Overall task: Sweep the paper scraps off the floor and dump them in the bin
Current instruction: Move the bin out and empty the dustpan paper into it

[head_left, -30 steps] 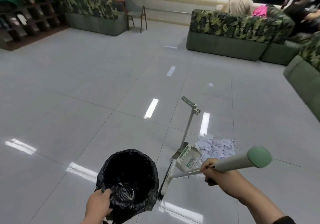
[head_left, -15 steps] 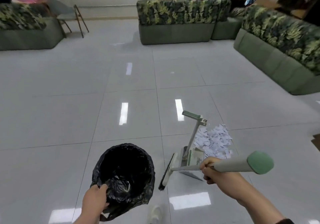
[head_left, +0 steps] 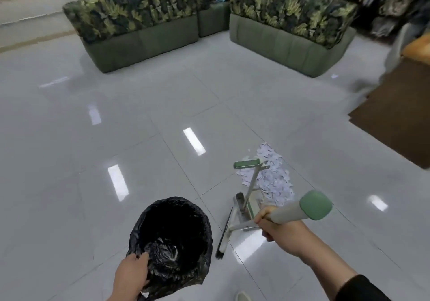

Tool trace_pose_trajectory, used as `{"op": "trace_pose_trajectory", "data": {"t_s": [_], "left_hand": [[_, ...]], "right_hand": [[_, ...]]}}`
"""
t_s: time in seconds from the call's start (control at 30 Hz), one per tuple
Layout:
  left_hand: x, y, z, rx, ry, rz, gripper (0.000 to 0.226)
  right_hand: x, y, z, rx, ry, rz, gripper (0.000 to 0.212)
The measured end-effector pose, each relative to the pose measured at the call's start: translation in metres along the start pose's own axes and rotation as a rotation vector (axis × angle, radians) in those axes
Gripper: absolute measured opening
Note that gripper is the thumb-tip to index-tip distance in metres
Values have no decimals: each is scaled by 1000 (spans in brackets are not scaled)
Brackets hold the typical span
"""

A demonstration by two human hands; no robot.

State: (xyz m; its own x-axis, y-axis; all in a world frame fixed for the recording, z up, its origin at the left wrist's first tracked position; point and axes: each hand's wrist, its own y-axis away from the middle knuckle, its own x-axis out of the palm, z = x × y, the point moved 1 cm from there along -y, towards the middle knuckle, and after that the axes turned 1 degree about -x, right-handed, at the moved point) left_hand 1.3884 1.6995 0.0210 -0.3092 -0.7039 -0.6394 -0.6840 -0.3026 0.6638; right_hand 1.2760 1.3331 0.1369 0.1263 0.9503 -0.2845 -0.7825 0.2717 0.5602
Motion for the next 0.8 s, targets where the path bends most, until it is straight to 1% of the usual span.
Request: {"op": "trace_pose_trajectory", "data": {"t_s": [0.03,0.07,0.1,0.13,0.17,0.2,0.23,0.27,0.33,0.37,0.43,0.47,0.5,0.53,0.57,0.63,0.67,0.7,0.77,0.8], "left_hand": [[2,-14,-12,54,-67,26,36],[4,-17,-14,57,-88,30,36],[13,-30,-28,125,-190,94,35],[21,-35,-35,164,-266,131,35],[24,-32,-37,183,-276,147,35],[39,-31,-51,243,-348,188,34],[48,-29,-60,282,-386,220,33],[50,-22,-63,291,-374,223,32],[90,-9,-85,389,-498,316,30],[95,-5,-87,397,-486,334,30],[146,15,-105,470,-524,416,28],[149,21,-110,469,-496,424,27],[184,33,-119,502,-524,460,25],[203,45,-127,507,-529,487,24],[205,48,-130,490,-497,502,22],[265,64,-148,513,-502,552,21],[269,65,-155,508,-483,556,21],[310,69,-165,520,-478,574,20],[346,65,-181,509,-460,603,19],[391,55,-188,517,-473,611,22]], "right_hand": [[1,7,-2,27,-50,-54,21],[-2,8,1,14,-68,-65,20],[0,25,-6,53,-117,-178,19],[0,36,-15,67,-153,-251,19],[-6,41,-15,55,-148,-277,19],[-6,59,-28,95,-197,-375,20],[-8,69,-35,118,-212,-437,21],[-10,70,-37,112,-198,-448,23],[-24,94,-57,169,-247,-577,24],[-29,93,-57,173,-240,-584,23],[-51,111,-81,207,-271,-696,21],[-55,110,-80,203,-263,-691,19],[-71,119,-100,227,-283,-732,17],[-80,123,-106,233,-280,-767,17],[-80,120,-108,204,-290,-768,18],[-109,121,-137,205,-302,-830,19],[-109,117,-135,205,-299,-837,19],[-129,108,-159,215,-304,-890,20],[-140,99,-168,186,-317,-976,31],[-154,85,-199,196,-331,-1024,35]]}}
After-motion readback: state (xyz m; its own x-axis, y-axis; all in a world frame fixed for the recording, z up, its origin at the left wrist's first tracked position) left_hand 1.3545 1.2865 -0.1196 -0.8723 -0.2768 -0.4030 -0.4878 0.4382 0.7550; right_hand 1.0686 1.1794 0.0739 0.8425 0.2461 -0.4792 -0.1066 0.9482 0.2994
